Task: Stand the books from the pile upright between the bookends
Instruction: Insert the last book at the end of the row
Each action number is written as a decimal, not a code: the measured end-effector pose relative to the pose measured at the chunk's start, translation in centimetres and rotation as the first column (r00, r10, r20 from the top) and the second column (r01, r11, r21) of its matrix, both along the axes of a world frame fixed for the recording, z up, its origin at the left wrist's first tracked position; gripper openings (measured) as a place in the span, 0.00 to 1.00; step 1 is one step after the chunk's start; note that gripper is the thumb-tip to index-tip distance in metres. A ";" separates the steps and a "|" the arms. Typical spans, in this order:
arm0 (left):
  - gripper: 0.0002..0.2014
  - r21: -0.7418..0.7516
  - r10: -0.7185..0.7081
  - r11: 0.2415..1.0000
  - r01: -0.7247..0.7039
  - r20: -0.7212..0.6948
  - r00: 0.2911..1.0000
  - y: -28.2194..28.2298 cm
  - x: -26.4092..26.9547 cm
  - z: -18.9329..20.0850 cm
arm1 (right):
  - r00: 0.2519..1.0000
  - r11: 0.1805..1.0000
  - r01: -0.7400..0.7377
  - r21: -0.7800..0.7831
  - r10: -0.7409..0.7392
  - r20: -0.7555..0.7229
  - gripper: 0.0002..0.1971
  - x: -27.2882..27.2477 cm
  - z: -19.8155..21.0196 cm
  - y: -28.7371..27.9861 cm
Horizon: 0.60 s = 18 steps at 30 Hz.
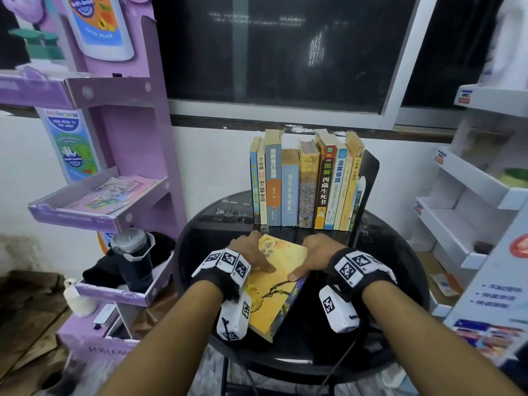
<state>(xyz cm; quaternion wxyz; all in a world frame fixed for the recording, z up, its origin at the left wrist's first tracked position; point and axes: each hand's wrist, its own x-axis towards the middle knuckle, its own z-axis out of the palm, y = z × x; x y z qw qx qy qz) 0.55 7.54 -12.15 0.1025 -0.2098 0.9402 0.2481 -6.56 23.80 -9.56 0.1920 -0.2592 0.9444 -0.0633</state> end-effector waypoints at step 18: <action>0.43 0.530 0.181 0.847 -0.034 -0.228 0.957 -2.3 1.7 1.0 | 0.993 0.847 0.118 -0.518 -0.098 0.065 0.36 1.1 3.3 0.4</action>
